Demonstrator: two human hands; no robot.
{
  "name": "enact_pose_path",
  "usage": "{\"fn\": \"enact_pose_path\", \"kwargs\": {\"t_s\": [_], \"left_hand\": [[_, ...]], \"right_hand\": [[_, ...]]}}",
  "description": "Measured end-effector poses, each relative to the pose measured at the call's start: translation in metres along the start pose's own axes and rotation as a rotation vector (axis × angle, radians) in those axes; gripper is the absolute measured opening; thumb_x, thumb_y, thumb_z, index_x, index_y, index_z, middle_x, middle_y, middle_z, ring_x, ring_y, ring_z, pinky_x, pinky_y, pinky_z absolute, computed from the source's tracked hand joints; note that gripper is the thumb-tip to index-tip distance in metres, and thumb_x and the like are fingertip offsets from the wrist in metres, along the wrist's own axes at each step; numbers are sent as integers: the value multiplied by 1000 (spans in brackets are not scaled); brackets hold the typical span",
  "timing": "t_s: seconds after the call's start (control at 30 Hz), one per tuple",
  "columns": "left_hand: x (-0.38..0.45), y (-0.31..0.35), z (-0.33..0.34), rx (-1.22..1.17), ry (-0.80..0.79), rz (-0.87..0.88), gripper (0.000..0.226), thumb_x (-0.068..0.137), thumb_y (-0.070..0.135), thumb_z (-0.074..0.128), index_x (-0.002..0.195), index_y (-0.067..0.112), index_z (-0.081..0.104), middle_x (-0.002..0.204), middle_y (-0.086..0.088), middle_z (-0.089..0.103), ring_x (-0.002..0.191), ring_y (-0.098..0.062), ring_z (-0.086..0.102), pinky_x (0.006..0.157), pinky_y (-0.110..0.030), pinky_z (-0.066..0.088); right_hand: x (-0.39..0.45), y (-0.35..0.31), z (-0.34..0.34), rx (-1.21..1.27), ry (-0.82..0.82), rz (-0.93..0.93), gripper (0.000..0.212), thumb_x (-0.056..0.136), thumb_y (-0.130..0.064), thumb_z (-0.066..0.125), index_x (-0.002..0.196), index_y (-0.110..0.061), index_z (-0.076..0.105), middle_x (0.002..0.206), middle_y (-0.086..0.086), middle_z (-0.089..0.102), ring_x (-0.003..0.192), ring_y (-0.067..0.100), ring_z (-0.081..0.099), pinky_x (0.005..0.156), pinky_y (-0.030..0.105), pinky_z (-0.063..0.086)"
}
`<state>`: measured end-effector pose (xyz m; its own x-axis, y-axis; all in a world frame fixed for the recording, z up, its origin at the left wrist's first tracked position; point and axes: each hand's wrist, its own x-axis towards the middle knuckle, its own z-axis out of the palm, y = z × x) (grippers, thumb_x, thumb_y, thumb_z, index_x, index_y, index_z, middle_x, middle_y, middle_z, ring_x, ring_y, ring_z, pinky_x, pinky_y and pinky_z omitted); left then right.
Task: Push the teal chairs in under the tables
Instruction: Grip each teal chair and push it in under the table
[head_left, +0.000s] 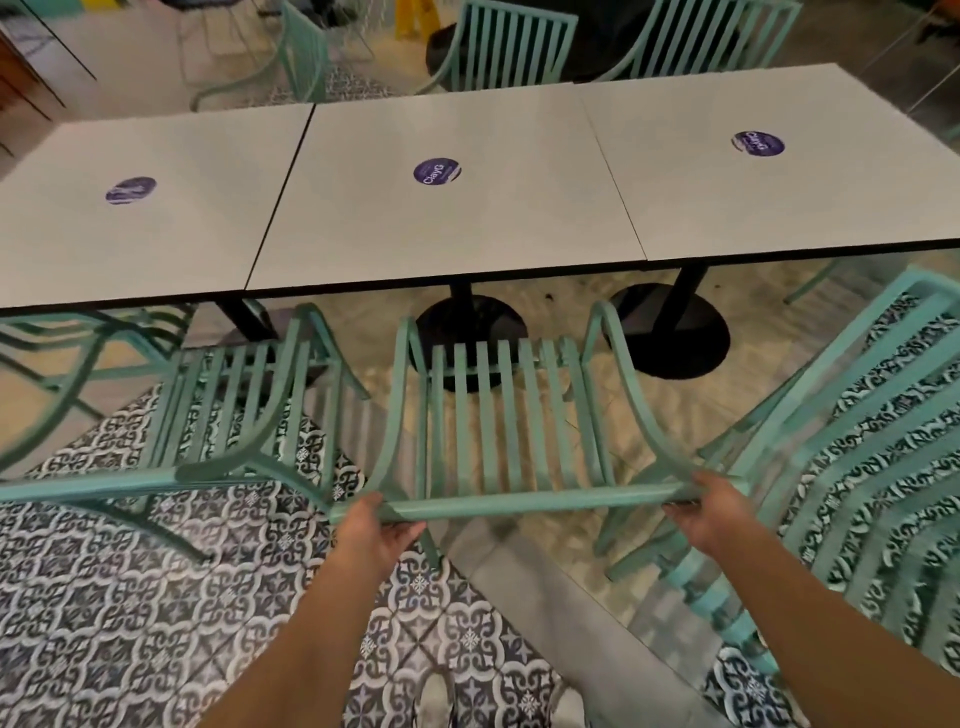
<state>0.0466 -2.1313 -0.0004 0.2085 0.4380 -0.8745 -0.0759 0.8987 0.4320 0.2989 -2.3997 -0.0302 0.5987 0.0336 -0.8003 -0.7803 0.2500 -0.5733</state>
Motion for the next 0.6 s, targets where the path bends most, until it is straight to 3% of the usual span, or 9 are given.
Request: {"fn": "enact_pose_path", "kwargs": {"t_s": [0.07,0.17,0.23,0.3,0.33,0.43,0.6], "left_hand": [[2,3,5,-1,-8,-20,35,101,13,46,133,-2,42,129,-28,51,118,-43,54,99,-54,46],[6,9,13,9,2,-15,33,101,12,46,132,-1,43,127,-28,52,114,-42,55,96,-53,48],[10,15,19,22,-1,-9,32,101,13,47,130,0,44,126,-27,53,114,-42,56,95,-53,49],[16,23,23,56,1,3,30,100,13,49,127,1,46,124,-27,55,111,-41,59,88,-49,55],[21,27,24,81,5,8,28,99,13,51,125,2,48,122,-27,56,108,-41,61,77,-45,59],[29,34,32,141,17,26,27,98,13,52,123,2,50,119,-28,58,101,-41,64,54,-38,60],[36,36,40,138,35,28,24,99,15,52,120,5,50,118,-27,59,99,-41,65,66,-44,61]], "right_hand": [[7,-5,5,58,-21,19,8,99,-10,45,100,-9,53,128,18,51,85,25,56,79,41,50],[10,-11,18,86,16,39,25,99,-7,41,124,-4,46,142,17,45,119,31,51,98,44,40],[11,-15,27,71,33,41,39,99,-8,41,138,-4,40,143,17,44,128,30,45,96,42,39],[13,-18,33,64,52,32,43,99,-7,42,141,-4,37,133,17,50,113,29,53,91,37,41],[14,-19,37,68,56,23,43,99,-7,42,141,-4,36,128,17,52,101,28,55,89,36,41],[20,-21,46,90,65,3,44,98,-7,45,141,-4,37,137,17,47,93,26,54,88,38,42],[29,-23,52,113,104,-16,45,96,-8,50,139,-8,40,128,14,48,85,24,53,85,37,43]]}}
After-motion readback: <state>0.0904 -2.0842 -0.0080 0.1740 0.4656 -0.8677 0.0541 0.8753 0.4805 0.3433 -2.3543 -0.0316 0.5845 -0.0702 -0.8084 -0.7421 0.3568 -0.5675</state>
